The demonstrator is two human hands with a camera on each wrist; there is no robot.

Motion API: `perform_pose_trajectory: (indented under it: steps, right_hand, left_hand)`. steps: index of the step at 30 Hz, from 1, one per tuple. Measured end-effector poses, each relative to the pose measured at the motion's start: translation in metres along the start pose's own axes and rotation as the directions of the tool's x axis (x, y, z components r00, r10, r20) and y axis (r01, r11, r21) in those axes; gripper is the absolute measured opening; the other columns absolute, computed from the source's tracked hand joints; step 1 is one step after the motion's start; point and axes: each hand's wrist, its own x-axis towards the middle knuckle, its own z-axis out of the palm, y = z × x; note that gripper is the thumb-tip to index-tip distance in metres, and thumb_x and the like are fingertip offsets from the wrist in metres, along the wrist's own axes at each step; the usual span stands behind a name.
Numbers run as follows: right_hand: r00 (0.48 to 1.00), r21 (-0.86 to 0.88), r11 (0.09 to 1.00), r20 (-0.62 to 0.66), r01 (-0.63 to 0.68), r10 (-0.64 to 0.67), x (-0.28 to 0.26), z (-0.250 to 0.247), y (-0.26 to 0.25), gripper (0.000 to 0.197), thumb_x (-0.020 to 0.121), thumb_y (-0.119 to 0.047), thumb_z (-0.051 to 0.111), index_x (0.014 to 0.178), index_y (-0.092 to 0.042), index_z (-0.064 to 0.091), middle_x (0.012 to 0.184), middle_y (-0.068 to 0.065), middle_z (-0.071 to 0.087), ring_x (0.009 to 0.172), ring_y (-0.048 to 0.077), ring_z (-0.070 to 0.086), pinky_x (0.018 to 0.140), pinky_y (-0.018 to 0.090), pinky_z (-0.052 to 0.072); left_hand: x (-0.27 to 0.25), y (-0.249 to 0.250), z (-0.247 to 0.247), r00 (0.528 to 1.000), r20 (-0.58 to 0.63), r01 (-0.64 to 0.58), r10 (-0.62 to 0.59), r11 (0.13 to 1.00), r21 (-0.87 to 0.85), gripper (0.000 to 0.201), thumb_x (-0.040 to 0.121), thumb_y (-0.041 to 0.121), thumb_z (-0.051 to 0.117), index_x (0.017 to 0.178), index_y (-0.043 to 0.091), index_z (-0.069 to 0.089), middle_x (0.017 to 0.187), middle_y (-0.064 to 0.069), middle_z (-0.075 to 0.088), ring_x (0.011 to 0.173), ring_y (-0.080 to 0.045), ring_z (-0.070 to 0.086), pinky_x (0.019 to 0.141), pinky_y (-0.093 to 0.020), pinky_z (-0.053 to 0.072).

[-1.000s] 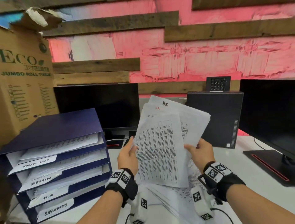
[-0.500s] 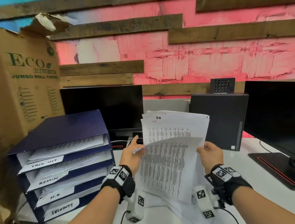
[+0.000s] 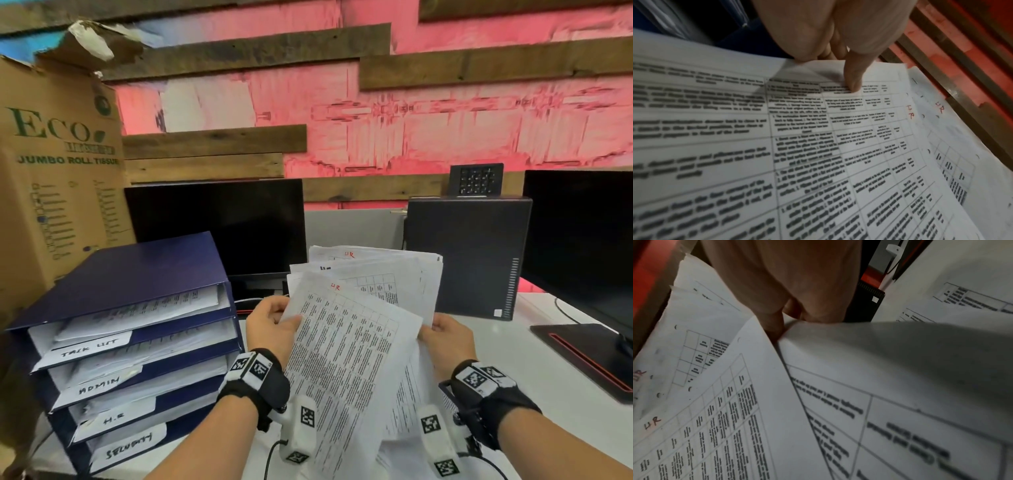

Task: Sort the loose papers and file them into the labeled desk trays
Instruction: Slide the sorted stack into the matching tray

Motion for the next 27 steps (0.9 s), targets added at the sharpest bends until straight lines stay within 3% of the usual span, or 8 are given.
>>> perform_pose_trajectory:
  steps: [4, 7, 12, 15, 19, 22, 25, 27]
  right_hand:
    - [1.0, 0.011, 1.0, 0.011, 0.006, -0.006, 0.0, 0.003, 0.003, 0.007, 0.078, -0.003, 0.072, 0.078, -0.009, 0.069, 0.081, 0.009, 0.072, 0.078, 0.029, 0.068, 0.078, 0.041, 0.057]
    - [1.0, 0.014, 1.0, 0.021, -0.022, 0.021, 0.003, 0.005, 0.008, 0.008, 0.077, -0.004, 0.072, 0.077, -0.01, 0.069, 0.082, 0.01, 0.073, 0.082, 0.032, 0.069, 0.081, 0.045, 0.057]
    - [0.999, -0.01, 0.999, -0.004, -0.039, 0.039, 0.005, 0.005, 0.016, 0.005, 0.079, -0.007, 0.071, 0.078, -0.011, 0.069, 0.084, 0.014, 0.073, 0.072, 0.028, 0.066, 0.077, 0.048, 0.056]
    - [0.999, 0.001, 0.999, 0.001, -0.052, 0.052, 0.004, 0.003, 0.015, 0.004, 0.08, -0.007, 0.07, 0.08, -0.01, 0.068, 0.085, 0.015, 0.072, 0.072, 0.028, 0.065, 0.078, 0.048, 0.055]
    - [0.997, 0.039, 0.998, 0.057, -0.059, 0.056, 0.0, 0.001, 0.01, 0.006, 0.082, -0.004, 0.067, 0.087, -0.008, 0.068, 0.085, 0.011, 0.073, 0.071, 0.026, 0.068, 0.066, 0.036, 0.057]
    - [0.995, 0.072, 0.994, 0.073, -0.079, 0.074, -0.002, 0.0, 0.009, 0.004, 0.082, -0.003, 0.068, 0.086, -0.005, 0.067, 0.083, 0.015, 0.071, 0.052, 0.016, 0.059, 0.045, 0.025, 0.049]
    - [0.987, 0.159, 0.977, 0.1, -0.139, 0.124, -0.002, 0.002, 0.011, 0.01, 0.079, -0.007, 0.073, 0.084, -0.002, 0.066, 0.087, 0.022, 0.071, 0.071, 0.03, 0.065, 0.075, 0.05, 0.055]
    - [0.986, 0.177, 0.974, 0.117, -0.141, 0.121, -0.003, 0.003, 0.011, 0.012, 0.082, -0.012, 0.072, 0.085, -0.002, 0.067, 0.088, 0.022, 0.072, 0.075, 0.031, 0.064, 0.08, 0.052, 0.052]
  left_hand:
    - [0.003, -0.001, 0.0, 0.999, -0.036, 0.009, -0.011, 0.998, -0.06, 0.037, 0.08, -0.001, 0.07, 0.107, 0.022, 0.06, 0.091, 0.009, 0.068, 0.08, -0.006, 0.067, 0.062, -0.019, 0.053]
    - [0.003, -0.002, 0.001, 1.0, 0.004, 0.02, -0.02, 0.999, -0.047, 0.022, 0.083, 0.001, 0.068, 0.088, 0.022, 0.069, 0.08, 0.008, 0.072, 0.073, -0.006, 0.069, 0.055, -0.016, 0.052]
    - [0.002, -0.013, -0.001, 0.997, 0.064, 0.047, -0.047, 0.999, 0.002, 0.02, 0.084, 0.003, 0.066, 0.072, 0.018, 0.071, 0.075, -0.002, 0.069, 0.068, -0.021, 0.061, 0.061, -0.031, 0.052]
    - [0.006, -0.018, -0.002, 0.993, 0.105, 0.06, -0.061, 0.998, 0.011, 0.024, 0.086, -0.004, 0.06, 0.072, 0.014, 0.067, 0.09, 0.004, 0.068, 0.083, -0.017, 0.06, 0.065, -0.024, 0.048]
    - [0.01, -0.013, 0.0, 0.989, 0.134, 0.067, -0.058, 0.996, -0.06, 0.016, 0.084, -0.005, 0.063, 0.073, 0.006, 0.062, 0.123, 0.011, 0.058, 0.112, -0.01, 0.053, 0.095, -0.034, 0.045]
    - [0.011, -0.009, 0.003, 0.997, 0.048, 0.059, -0.055, 0.993, -0.104, 0.013, 0.082, -0.001, 0.068, 0.074, 0.008, 0.064, 0.089, 0.001, 0.072, 0.08, -0.013, 0.067, 0.066, -0.023, 0.051]
    - [0.01, -0.009, 0.003, 0.998, -0.043, 0.043, -0.046, 0.996, -0.075, 0.016, 0.08, 0.001, 0.072, 0.069, 0.01, 0.064, 0.068, 0.0, 0.067, 0.06, -0.01, 0.061, 0.051, -0.016, 0.045]
    - [0.008, -0.012, 0.0, 0.997, -0.062, 0.036, -0.038, 0.998, -0.044, 0.018, 0.081, -0.001, 0.07, 0.069, 0.009, 0.06, 0.065, 0.002, 0.065, 0.054, -0.006, 0.059, 0.046, -0.015, 0.044]
